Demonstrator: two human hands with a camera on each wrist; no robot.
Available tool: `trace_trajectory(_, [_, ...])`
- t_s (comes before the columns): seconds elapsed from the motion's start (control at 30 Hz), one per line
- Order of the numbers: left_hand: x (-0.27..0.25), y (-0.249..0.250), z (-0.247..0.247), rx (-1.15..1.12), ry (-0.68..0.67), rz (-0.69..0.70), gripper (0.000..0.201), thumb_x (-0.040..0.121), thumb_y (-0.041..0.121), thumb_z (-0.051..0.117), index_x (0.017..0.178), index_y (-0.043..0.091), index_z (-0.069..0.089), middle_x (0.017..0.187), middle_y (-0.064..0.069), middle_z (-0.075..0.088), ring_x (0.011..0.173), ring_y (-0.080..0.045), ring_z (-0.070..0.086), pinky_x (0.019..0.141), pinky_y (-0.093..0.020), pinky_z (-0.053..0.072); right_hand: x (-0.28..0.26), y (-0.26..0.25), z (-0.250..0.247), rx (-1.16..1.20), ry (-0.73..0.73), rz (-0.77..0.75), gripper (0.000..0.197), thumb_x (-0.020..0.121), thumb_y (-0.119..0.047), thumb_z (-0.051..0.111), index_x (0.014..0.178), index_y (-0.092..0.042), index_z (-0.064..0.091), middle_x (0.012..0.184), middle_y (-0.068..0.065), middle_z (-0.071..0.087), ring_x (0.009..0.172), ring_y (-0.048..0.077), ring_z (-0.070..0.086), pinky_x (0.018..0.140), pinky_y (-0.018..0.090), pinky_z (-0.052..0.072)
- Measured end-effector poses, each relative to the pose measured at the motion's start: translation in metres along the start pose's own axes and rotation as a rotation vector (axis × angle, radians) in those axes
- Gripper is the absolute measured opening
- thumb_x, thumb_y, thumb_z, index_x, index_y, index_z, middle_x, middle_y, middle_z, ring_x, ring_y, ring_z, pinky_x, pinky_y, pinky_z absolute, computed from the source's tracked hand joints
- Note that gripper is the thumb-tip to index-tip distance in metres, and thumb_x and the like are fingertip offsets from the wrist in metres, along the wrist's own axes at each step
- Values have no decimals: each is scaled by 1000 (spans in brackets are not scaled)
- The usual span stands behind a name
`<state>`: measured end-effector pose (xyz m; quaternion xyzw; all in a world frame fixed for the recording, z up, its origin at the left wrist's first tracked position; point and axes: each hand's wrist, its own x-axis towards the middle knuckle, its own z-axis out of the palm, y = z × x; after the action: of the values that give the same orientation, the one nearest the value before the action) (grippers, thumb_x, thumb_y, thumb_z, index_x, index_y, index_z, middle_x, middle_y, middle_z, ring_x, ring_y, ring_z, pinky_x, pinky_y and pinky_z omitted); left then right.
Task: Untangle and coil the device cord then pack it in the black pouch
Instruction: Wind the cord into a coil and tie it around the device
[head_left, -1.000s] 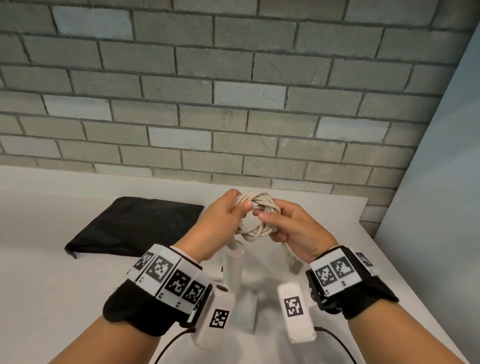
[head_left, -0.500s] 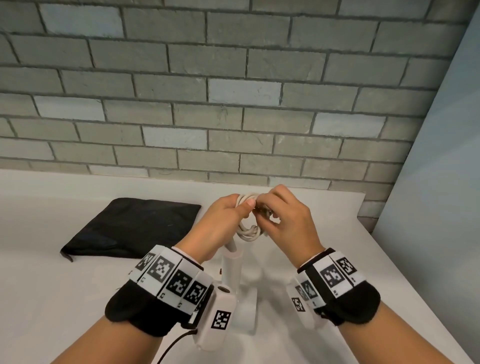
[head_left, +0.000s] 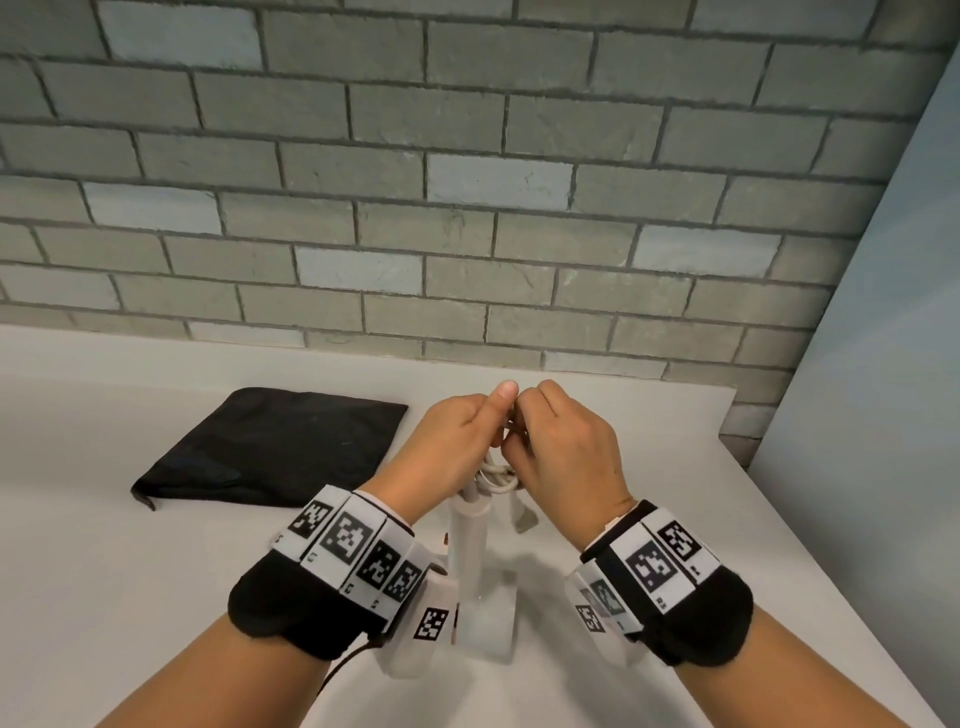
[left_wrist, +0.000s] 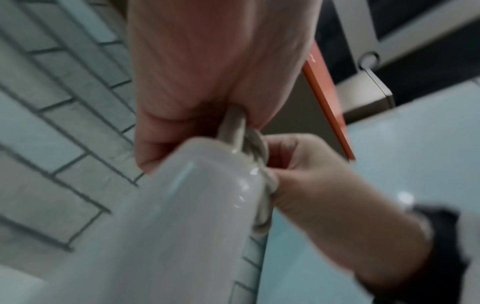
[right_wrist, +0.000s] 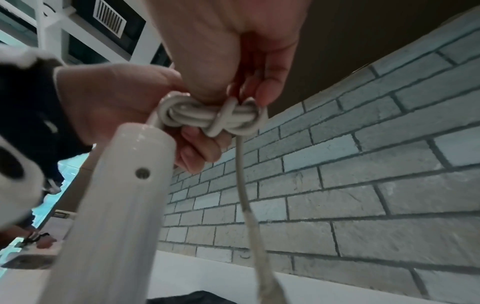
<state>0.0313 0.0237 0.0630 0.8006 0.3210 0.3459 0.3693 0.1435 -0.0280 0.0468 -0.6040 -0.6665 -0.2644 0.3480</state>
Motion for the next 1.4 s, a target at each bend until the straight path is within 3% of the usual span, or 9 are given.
trace_trajectory(0.13, [2,-2,-1,57,37,28,50,94,46,27,54,21,44,58,4,48,49,-13,47,45,-11,38,5,-3,-12,149,-213,78,12,74,0,54,84,-6,53,76,4,57,59,25,54,52,31,39])
trace_trajectory(0.27, [5,-2,-2,207,63,120,42,95,38,29,60,22,46,63,8,46,59,-5,44,57,-6,36,5,0,-27,394,-234,182,9,76,-5,56,81,-11,52,68,2,58,62,22,54,60,36,46])
trace_trajectory(0.4, [4,-1,5,312,107,194,41,96,34,30,69,10,51,67,1,45,62,-12,44,58,-21,28,9,2,-34,603,-364,374,13,79,-6,57,82,-16,49,64,6,54,60,17,50,59,30,44])
trace_trajectory(0.57, [3,0,14,391,180,258,45,97,30,31,82,-2,58,76,-9,47,70,-20,46,62,-23,28,17,14,-39,936,-460,600,25,76,8,55,82,-14,47,60,6,47,62,21,45,56,25,40])
trace_trajectory(0.77, [5,-4,7,341,312,220,42,97,26,34,81,-3,59,73,-9,46,69,-19,43,61,-20,23,1,22,-30,584,-270,454,16,80,-18,65,66,-11,62,57,4,57,54,17,51,56,28,42])
trace_trajectory(0.93, [8,-4,10,411,340,163,45,97,30,29,86,-2,59,78,-7,46,70,-18,42,63,-20,24,0,11,-31,929,-208,498,20,91,-16,50,74,-9,59,73,7,65,64,10,60,64,26,55])
trace_trajectory(1.13, [7,-1,14,443,312,182,44,98,29,28,93,-2,59,81,-6,45,70,-16,42,65,-17,24,8,-4,-31,1125,-76,577,32,92,-33,45,67,-13,53,58,5,46,51,14,44,45,23,41])
trace_trajectory(1.27, [10,-8,6,354,349,132,47,98,30,26,89,-2,60,79,-8,50,73,-19,46,60,-21,24,3,2,-32,1350,-245,441,13,87,-16,55,97,-16,64,77,-4,63,77,11,58,72,19,48])
trace_trajectory(1.4, [10,-9,6,294,341,137,46,97,32,29,80,1,59,76,-8,52,73,-22,50,63,-25,29,1,6,-35,1147,-137,337,22,94,-9,42,103,-7,63,56,-7,51,58,11,51,64,17,46])
